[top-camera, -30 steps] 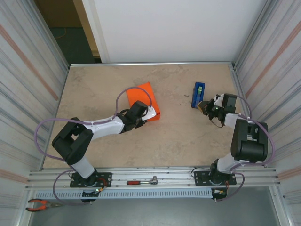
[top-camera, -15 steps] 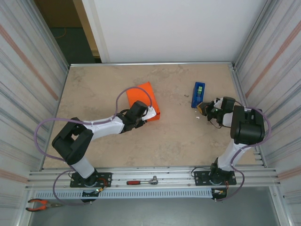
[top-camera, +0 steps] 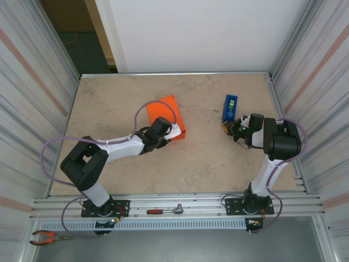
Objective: Wrap the gift box in paper
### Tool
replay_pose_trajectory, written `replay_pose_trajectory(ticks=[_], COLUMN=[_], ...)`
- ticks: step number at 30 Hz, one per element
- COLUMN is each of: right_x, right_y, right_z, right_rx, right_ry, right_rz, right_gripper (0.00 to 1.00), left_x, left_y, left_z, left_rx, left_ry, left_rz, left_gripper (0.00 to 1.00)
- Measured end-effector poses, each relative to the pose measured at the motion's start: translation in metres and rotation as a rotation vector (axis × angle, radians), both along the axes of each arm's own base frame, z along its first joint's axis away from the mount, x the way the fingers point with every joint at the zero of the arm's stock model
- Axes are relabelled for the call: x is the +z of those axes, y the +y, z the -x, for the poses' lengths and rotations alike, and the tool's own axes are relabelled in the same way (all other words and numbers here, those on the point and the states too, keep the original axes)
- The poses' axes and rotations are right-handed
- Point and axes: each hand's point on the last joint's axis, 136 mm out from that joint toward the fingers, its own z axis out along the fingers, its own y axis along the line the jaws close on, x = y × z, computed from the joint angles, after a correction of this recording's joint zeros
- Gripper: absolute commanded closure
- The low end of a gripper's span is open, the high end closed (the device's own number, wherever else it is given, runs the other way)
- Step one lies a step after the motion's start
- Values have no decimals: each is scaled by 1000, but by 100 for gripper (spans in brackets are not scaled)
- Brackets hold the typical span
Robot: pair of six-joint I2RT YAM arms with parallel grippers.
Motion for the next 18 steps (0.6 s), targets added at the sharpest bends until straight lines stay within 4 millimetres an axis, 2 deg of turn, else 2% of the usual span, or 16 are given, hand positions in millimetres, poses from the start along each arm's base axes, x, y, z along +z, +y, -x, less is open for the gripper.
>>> replay_pose_trajectory(ticks=[3, 5, 13, 15, 18], right_x=[3, 12, 87, 95, 92], right_y=[8, 18, 81, 97, 121], right_z=[7, 14, 38, 47, 62], right_rx=[16, 41, 223, 270, 328], right_ry=[4, -6, -220, -252, -261], right_rz=[-1, 2, 45, 51, 57], right_gripper=[100, 100, 100, 100, 100], left_x=[0, 0, 0, 1, 2], left_y=[0, 0, 0, 0, 0], left_z=[0, 0, 0, 0, 0], left_rx=[0, 0, -1, -2, -3], left_ry=[0, 0, 0, 0, 8], left_rz=[-1, -1, 0, 3, 18], left_gripper=[52, 52, 53, 53, 54])
